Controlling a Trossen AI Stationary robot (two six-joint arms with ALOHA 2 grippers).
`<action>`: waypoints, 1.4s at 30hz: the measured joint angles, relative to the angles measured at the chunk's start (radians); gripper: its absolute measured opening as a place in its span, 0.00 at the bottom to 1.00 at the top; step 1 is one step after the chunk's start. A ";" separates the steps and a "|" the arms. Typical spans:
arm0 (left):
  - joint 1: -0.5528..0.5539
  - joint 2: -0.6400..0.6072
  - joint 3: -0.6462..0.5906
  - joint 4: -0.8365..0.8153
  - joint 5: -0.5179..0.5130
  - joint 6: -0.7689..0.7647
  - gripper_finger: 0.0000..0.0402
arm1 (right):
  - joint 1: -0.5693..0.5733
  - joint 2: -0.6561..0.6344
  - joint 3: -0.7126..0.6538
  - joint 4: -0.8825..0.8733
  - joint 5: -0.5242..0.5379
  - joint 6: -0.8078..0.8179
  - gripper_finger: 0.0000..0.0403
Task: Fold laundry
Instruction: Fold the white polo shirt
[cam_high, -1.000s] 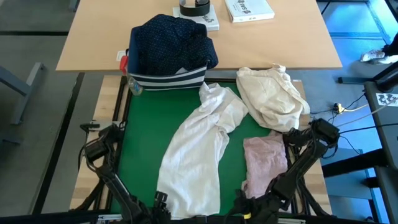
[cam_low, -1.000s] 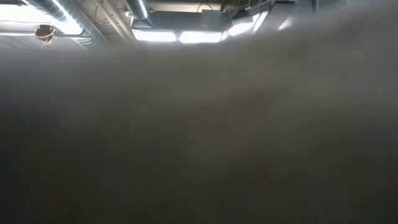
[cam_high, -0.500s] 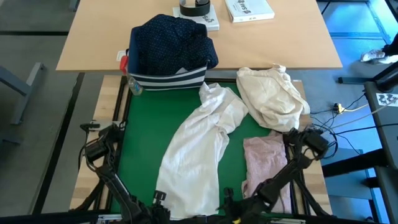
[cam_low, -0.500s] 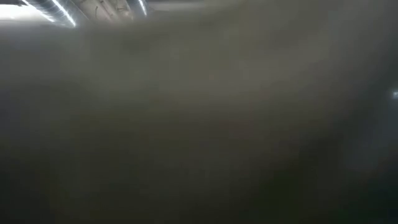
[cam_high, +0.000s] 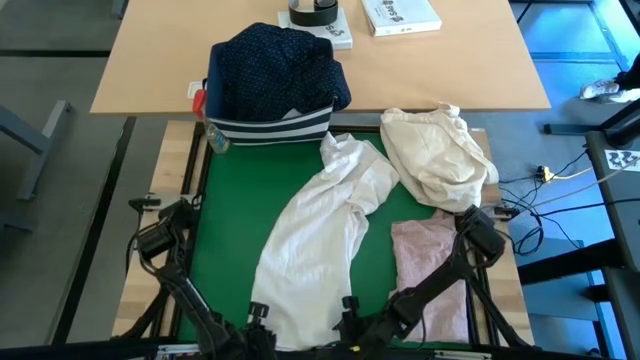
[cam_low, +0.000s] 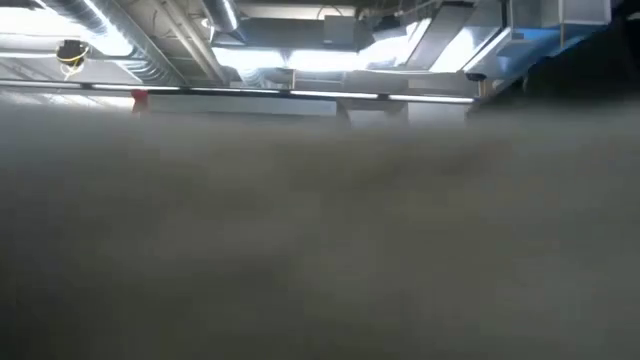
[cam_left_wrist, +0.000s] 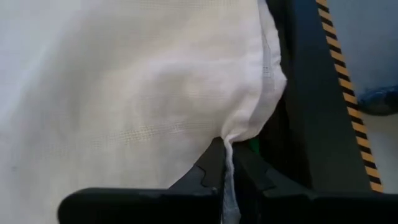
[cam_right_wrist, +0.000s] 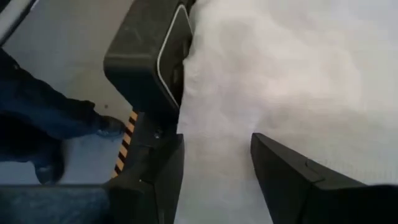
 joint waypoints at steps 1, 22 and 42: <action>0.000 0.000 0.000 0.000 -0.001 0.000 0.03 | -0.001 0.005 0.000 -0.004 0.008 0.001 0.47; 0.005 -0.122 -0.013 -0.139 -0.035 0.000 0.01 | -0.006 -0.058 -0.004 -0.227 0.029 0.034 0.01; 0.082 -0.391 -0.034 -0.256 -0.052 0.025 0.00 | -0.046 -0.211 -0.003 -0.192 0.005 0.216 0.01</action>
